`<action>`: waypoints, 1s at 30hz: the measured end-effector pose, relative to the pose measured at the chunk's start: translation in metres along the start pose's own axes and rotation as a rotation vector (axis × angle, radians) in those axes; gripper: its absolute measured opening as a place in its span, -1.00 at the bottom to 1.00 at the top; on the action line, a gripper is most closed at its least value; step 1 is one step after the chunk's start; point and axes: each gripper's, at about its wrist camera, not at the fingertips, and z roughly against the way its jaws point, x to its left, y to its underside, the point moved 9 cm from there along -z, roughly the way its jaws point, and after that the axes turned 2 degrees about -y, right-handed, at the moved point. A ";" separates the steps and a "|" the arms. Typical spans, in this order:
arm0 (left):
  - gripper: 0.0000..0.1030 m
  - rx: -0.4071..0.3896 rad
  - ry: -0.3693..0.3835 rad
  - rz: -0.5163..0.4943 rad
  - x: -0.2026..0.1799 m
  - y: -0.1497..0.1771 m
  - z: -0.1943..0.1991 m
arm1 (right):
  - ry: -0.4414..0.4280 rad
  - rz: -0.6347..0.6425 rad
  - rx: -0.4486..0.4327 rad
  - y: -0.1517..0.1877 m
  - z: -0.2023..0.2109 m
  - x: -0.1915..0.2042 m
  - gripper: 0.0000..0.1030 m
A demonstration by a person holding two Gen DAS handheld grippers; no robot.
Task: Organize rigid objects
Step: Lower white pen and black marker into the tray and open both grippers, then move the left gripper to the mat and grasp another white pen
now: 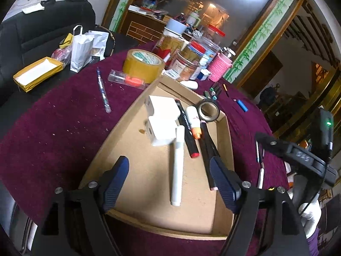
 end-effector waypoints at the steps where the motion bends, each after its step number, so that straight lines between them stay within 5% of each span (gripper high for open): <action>1: 0.51 0.006 0.002 -0.005 -0.004 0.002 0.000 | 0.018 -0.002 -0.019 -0.001 0.008 -0.007 0.54; 5: 0.51 0.005 0.035 -0.044 -0.024 0.008 0.006 | 0.098 0.001 -0.112 0.002 0.045 -0.042 0.55; 7: 0.51 -0.016 0.079 -0.087 -0.043 0.010 0.015 | 0.204 0.026 -0.227 0.001 0.080 -0.064 0.55; 9: 0.52 -0.037 0.106 -0.137 -0.061 0.013 0.020 | 0.303 0.049 -0.338 0.002 0.114 -0.079 0.93; 12: 0.60 -0.037 0.138 -0.230 -0.097 0.023 0.018 | 0.422 0.048 -0.517 0.004 0.155 -0.110 0.99; 21: 0.60 0.192 0.230 -0.358 -0.185 0.081 -0.034 | 0.440 -0.208 -0.317 0.008 0.107 -0.249 0.99; 30: 0.60 0.277 0.179 -0.509 -0.245 0.107 -0.091 | 0.297 -0.389 -0.318 0.031 0.100 -0.286 0.99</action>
